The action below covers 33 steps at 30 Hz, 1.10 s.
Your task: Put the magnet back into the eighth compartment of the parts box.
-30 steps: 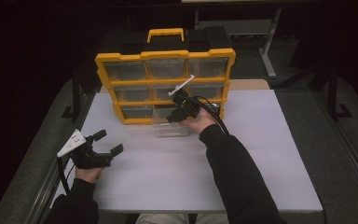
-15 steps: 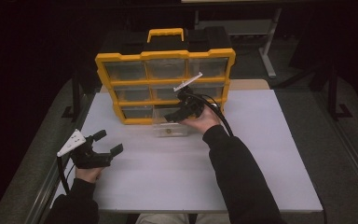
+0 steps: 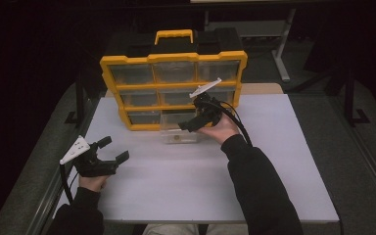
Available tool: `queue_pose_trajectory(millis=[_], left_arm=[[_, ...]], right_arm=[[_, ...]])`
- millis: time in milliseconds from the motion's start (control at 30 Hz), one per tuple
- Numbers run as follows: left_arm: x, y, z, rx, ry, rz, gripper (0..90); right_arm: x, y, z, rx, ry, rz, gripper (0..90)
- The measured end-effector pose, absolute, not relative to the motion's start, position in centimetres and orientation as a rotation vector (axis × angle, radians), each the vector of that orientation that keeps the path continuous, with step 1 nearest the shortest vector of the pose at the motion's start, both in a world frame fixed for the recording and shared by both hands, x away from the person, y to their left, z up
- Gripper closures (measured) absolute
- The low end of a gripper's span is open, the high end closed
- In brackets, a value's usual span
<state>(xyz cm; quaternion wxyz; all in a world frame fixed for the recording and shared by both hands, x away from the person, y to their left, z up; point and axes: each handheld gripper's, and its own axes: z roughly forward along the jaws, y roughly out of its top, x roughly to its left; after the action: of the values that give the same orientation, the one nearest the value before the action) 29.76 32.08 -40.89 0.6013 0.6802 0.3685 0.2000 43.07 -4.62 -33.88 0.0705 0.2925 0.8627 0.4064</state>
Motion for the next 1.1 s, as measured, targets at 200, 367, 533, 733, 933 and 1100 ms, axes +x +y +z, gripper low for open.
queue_pose_trajectory(millis=[200,367,533,733,933,1100], left_arm=[[29.8,32.1,-40.9,1.575,0.856,0.465,0.0],[29.7,32.2,-40.9,1.571,0.862,0.467,0.0],[29.7,32.2,-40.9,1.571,0.866,0.469,0.0],[29.6,32.2,-40.9,1.571,0.87,0.474,0.0],[29.6,32.2,-40.9,1.574,0.873,0.474,0.0],[29.6,32.1,-41.0,1.582,0.873,0.474,0.0]], right_arm=[[42.2,-5.2,-33.7,0.86,2.598,1.216,0.0],[41.7,-6.0,-33.7,0.866,2.581,1.236,0.0],[41.3,-6.9,-33.9,0.875,2.56,1.266,0.0],[40.7,-7.9,-34.0,0.879,2.548,1.271,0.0],[40.2,-9.2,-34.3,0.902,2.533,1.295,0.0],[39.9,-10.4,-34.9,0.921,2.517,1.31,0.0]])
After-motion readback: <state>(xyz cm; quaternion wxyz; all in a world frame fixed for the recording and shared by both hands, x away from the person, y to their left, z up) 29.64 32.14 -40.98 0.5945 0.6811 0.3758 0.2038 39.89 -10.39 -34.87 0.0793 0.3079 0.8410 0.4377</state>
